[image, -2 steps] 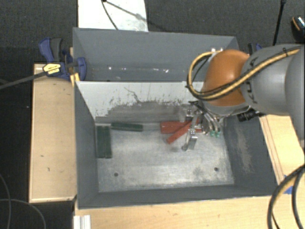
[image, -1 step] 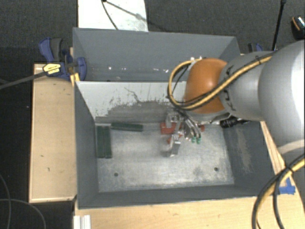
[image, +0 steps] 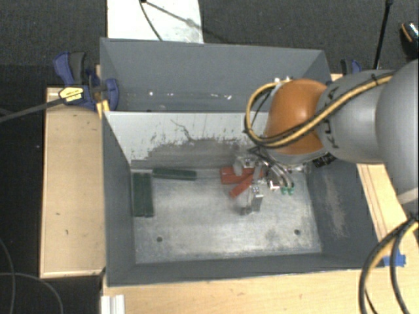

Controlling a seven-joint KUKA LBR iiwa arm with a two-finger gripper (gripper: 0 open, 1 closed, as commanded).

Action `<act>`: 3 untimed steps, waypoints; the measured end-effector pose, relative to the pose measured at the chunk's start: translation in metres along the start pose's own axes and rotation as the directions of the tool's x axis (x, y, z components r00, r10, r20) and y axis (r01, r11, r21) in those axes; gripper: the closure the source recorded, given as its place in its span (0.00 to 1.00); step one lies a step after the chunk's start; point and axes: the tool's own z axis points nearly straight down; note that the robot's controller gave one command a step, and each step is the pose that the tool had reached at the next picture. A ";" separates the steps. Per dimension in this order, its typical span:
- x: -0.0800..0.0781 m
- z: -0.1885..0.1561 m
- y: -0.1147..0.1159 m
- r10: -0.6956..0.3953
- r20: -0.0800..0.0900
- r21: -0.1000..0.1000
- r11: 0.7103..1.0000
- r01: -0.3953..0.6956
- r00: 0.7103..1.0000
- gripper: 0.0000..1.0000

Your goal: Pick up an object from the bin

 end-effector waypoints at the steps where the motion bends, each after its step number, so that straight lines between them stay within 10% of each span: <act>1: -0.001 -0.001 0.001 -0.001 0.004 0.000 1.000 0.001 1.000 1.00; 2: -0.004 -0.093 0.000 -0.002 0.008 0.001 1.000 0.002 1.000 1.00; 3: -0.005 -0.112 0.000 -0.002 0.004 0.000 1.000 0.002 1.000 1.00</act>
Offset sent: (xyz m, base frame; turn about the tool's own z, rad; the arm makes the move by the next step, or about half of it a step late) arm 0.0000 0.0000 0.0000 0.0000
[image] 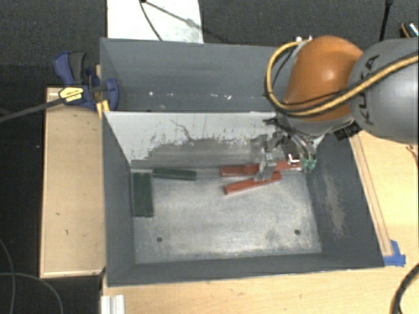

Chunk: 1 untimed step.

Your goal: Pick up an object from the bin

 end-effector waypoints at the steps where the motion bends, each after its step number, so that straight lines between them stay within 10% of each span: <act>1: -0.001 -0.013 0.000 0.000 0.001 0.000 1.000 0.000 1.000 1.00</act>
Offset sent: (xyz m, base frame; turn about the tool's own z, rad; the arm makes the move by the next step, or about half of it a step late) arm 0.0001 0.0000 0.0119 0.0000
